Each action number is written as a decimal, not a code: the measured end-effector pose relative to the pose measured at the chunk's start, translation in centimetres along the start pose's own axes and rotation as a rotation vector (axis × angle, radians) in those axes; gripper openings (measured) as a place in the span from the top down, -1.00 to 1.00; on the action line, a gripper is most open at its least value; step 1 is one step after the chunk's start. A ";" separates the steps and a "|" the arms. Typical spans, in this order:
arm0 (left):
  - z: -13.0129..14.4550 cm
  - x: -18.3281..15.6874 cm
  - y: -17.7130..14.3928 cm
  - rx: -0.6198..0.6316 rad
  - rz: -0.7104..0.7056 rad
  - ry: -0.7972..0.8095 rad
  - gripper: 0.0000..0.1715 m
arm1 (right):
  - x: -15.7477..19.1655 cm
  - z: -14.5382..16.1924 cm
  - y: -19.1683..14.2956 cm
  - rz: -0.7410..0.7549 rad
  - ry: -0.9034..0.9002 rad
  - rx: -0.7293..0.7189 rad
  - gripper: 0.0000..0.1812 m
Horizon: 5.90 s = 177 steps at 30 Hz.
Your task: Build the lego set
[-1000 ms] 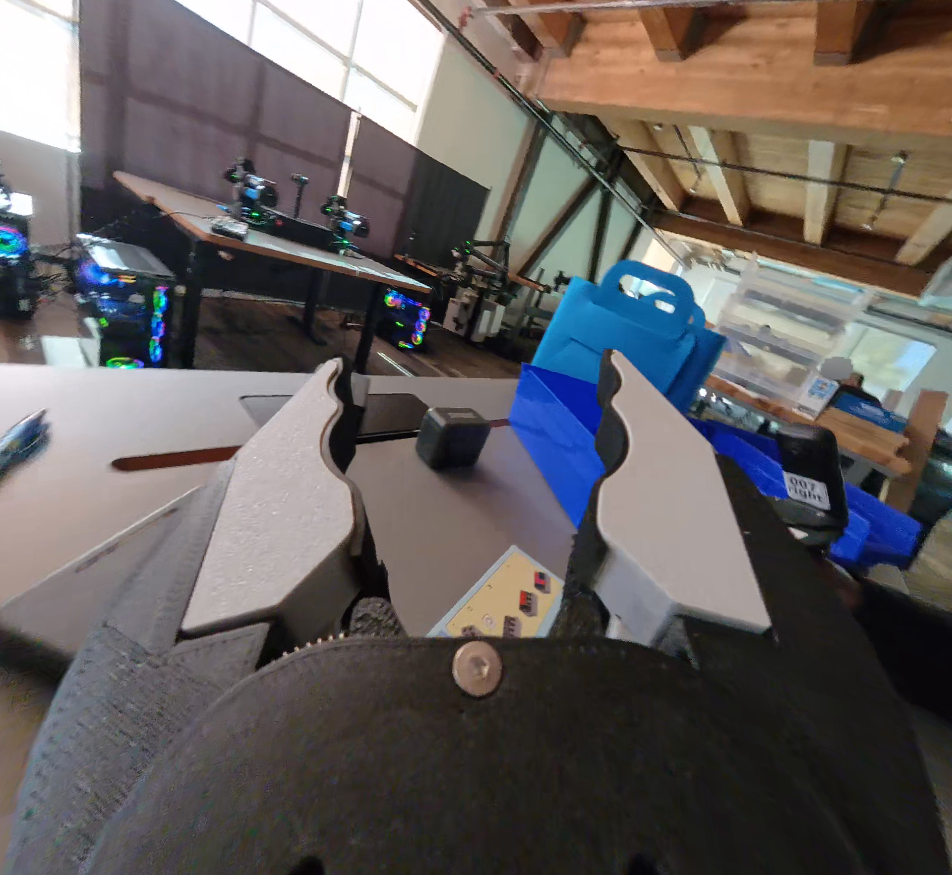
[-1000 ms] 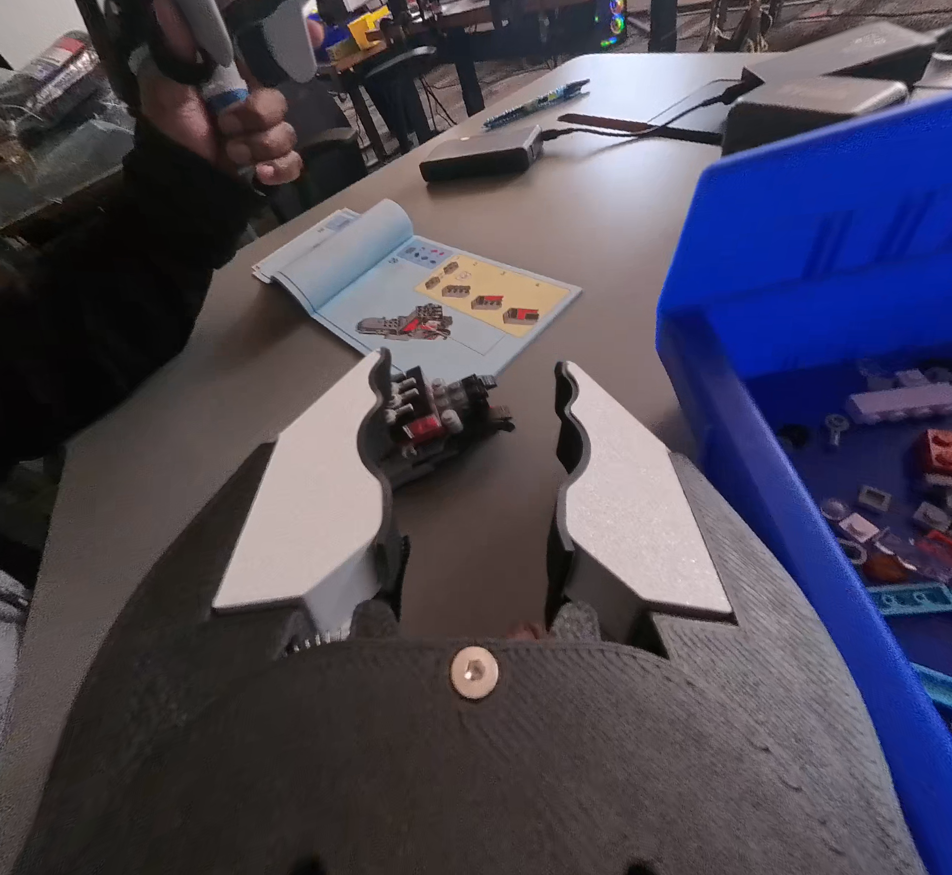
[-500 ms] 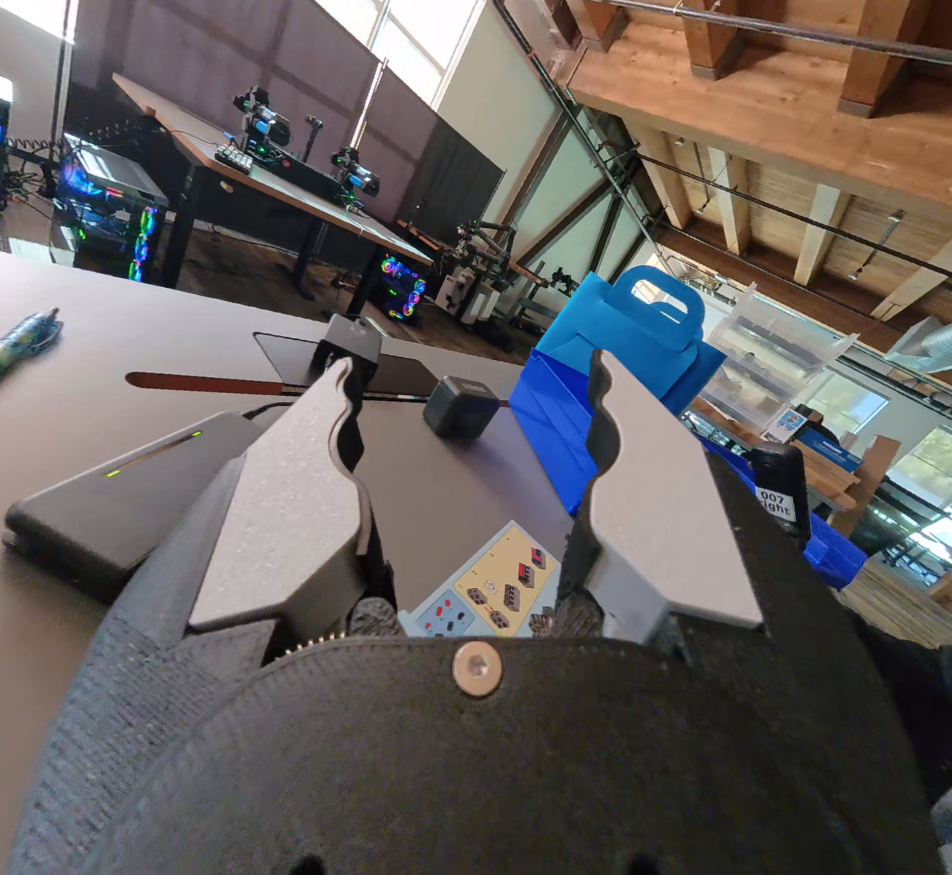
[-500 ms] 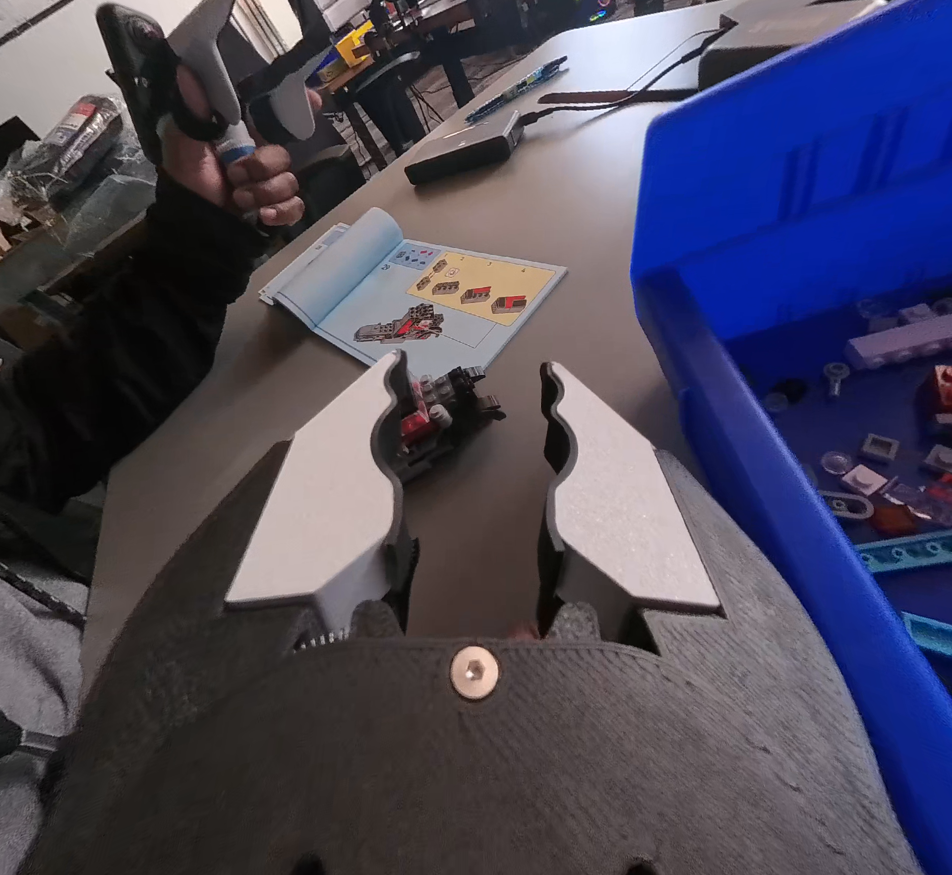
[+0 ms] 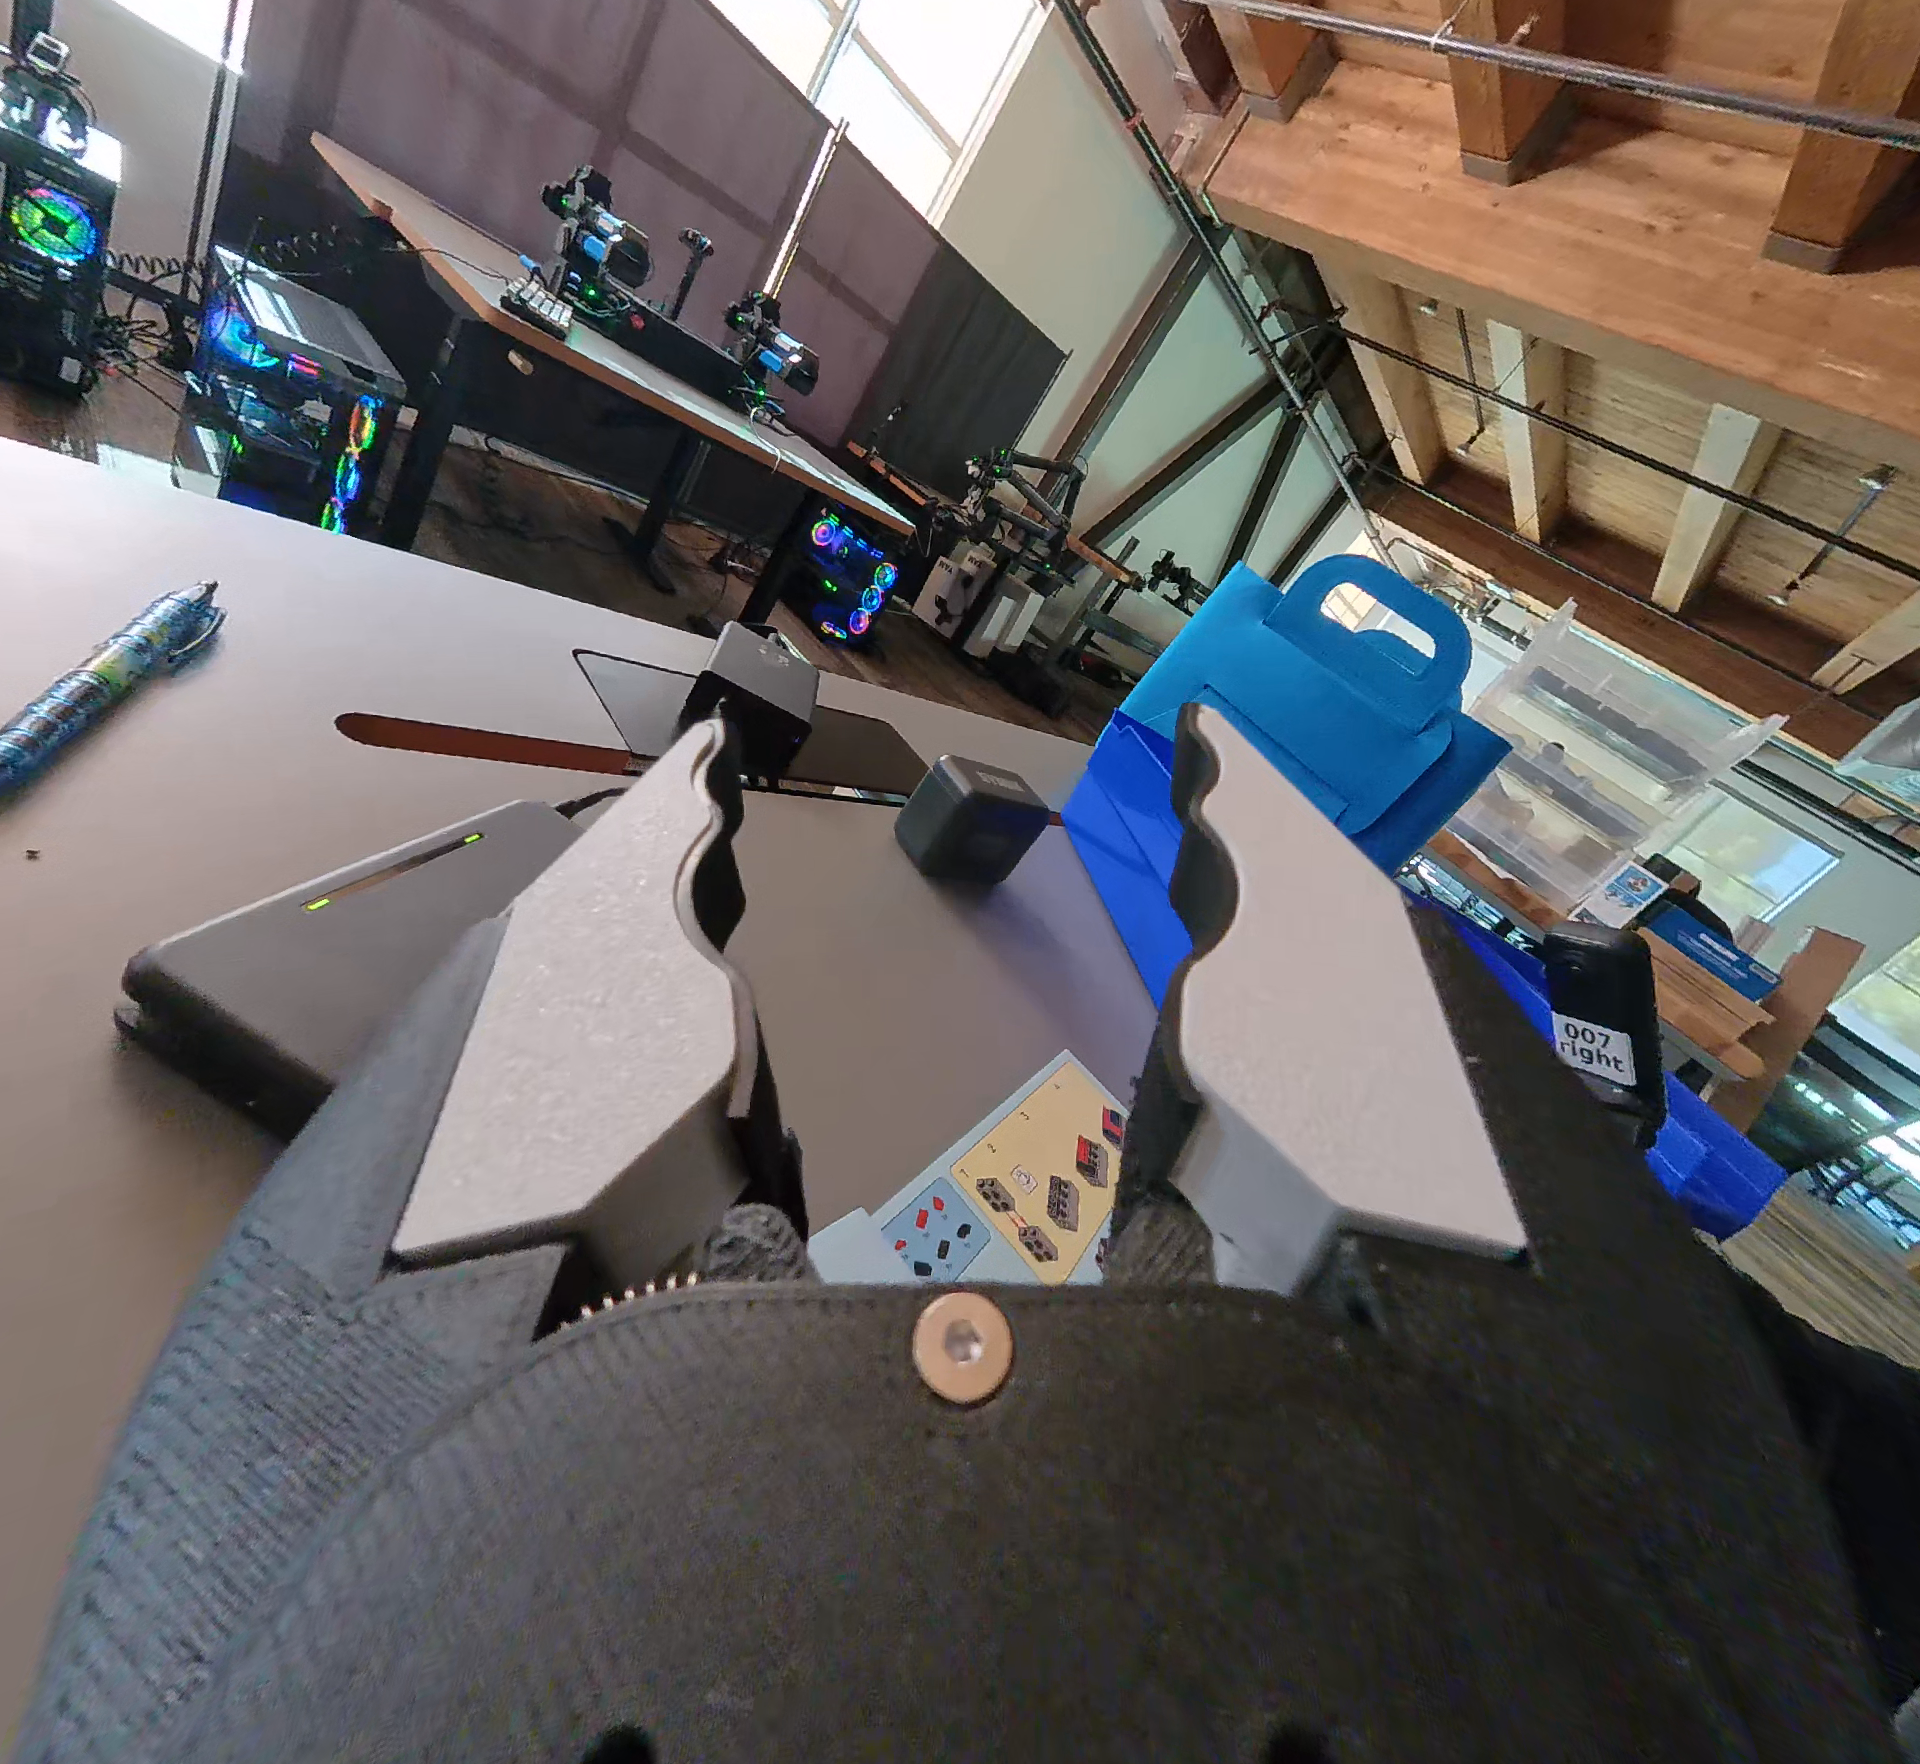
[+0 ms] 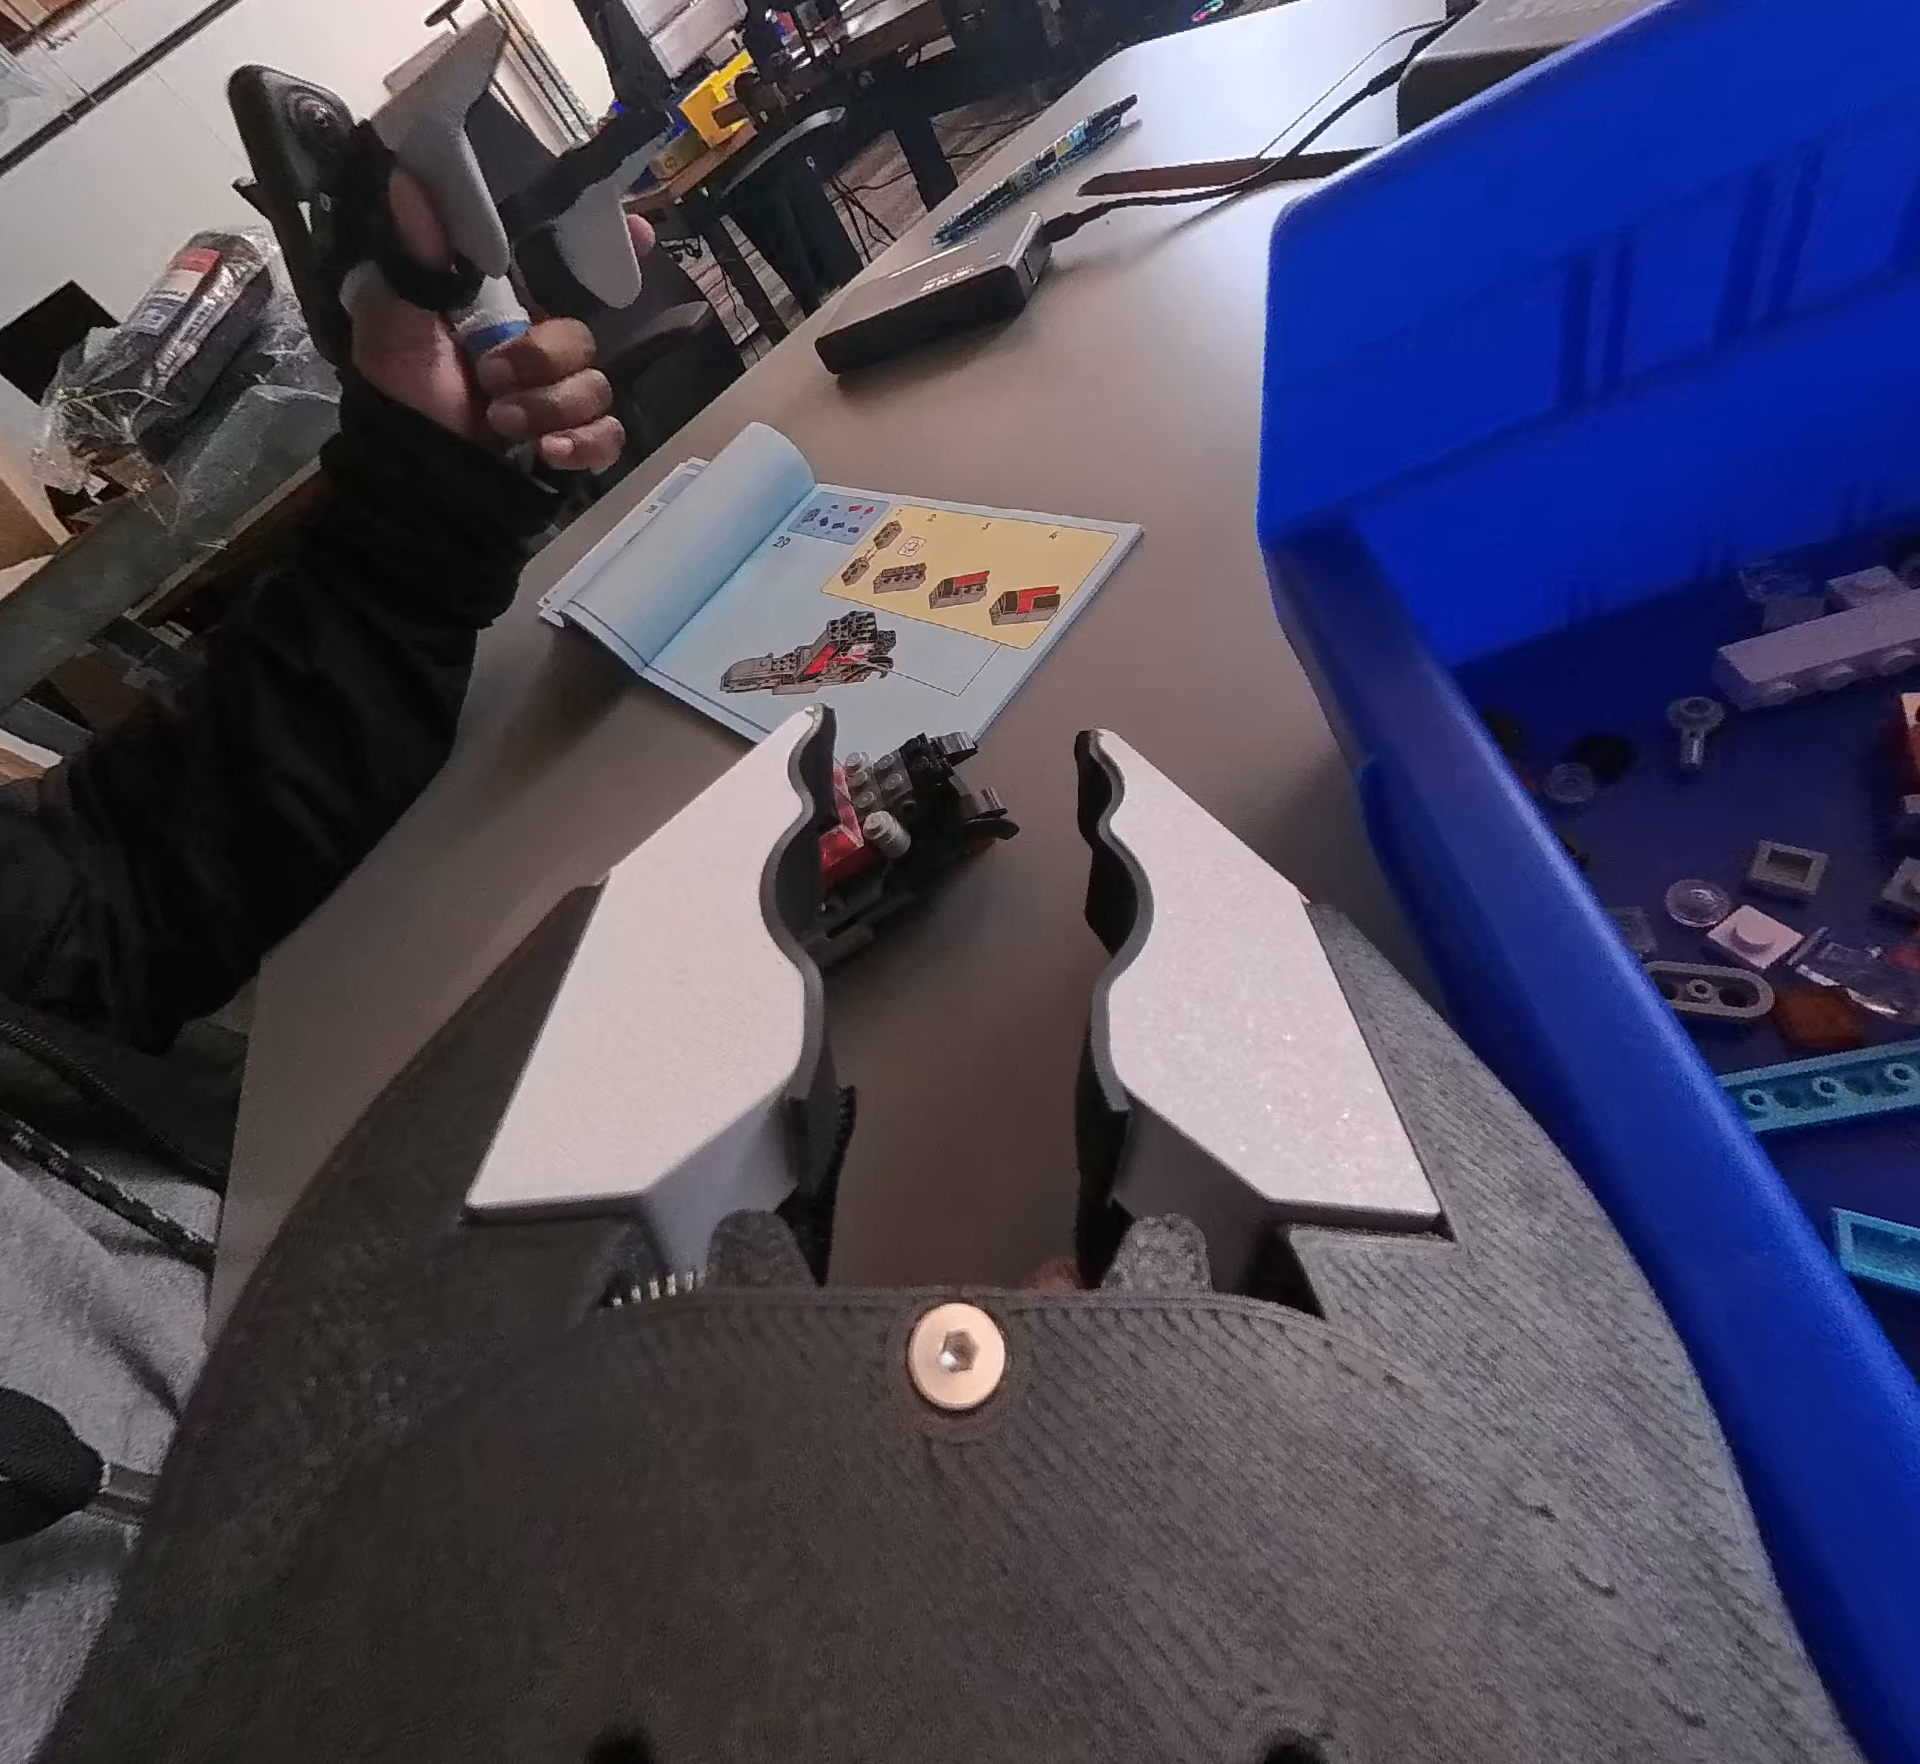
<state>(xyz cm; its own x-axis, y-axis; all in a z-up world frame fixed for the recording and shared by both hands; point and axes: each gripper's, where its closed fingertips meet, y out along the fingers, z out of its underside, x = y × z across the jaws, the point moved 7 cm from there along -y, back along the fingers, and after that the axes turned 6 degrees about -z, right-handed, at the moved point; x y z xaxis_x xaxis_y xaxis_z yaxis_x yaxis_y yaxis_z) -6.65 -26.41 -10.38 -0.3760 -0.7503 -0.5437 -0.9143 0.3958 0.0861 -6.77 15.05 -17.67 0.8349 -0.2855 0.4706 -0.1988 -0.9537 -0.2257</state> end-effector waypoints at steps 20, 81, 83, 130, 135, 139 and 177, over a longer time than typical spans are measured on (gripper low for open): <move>3.6 -0.9 2.0 0.204 0.026 0.087 0.07 | -0.1 0.1 -0.3 0.006 0.015 -0.016 0.51; 1.8 -1.2 1.0 0.146 0.007 0.102 0.12 | -15.1 -5.7 -5.2 0.149 -0.683 1.437 0.72; 1.8 -1.3 1.0 0.144 0.008 0.099 0.12 | -15.0 -5.6 -5.1 0.147 -0.660 1.443 0.79; 3.8 -6.6 1.2 0.138 0.082 0.111 0.13 | 1.3 5.7 -5.3 0.027 -0.520 0.643 0.74; 7.8 -10.8 1.6 0.203 0.111 0.118 0.13 | 1.3 6.1 -6.1 0.025 -0.423 0.551 0.63; 12.0 -13.9 1.5 0.280 0.080 0.170 0.22 | 1.8 5.5 -7.3 -0.012 -0.405 0.437 0.63; 20.0 -15.5 2.0 0.529 -0.125 0.274 0.36 | 0.9 3.2 -13.8 -0.109 -0.014 -0.099 0.76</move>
<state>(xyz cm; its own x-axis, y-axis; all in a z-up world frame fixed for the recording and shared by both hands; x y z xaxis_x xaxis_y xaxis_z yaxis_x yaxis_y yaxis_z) 0.39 -3.41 -18.50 -0.3599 -0.8892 -0.2825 -0.7817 0.4527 -0.4289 -1.68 28.25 -16.84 0.8612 -0.1789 0.4757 -0.1554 -0.9839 -0.0887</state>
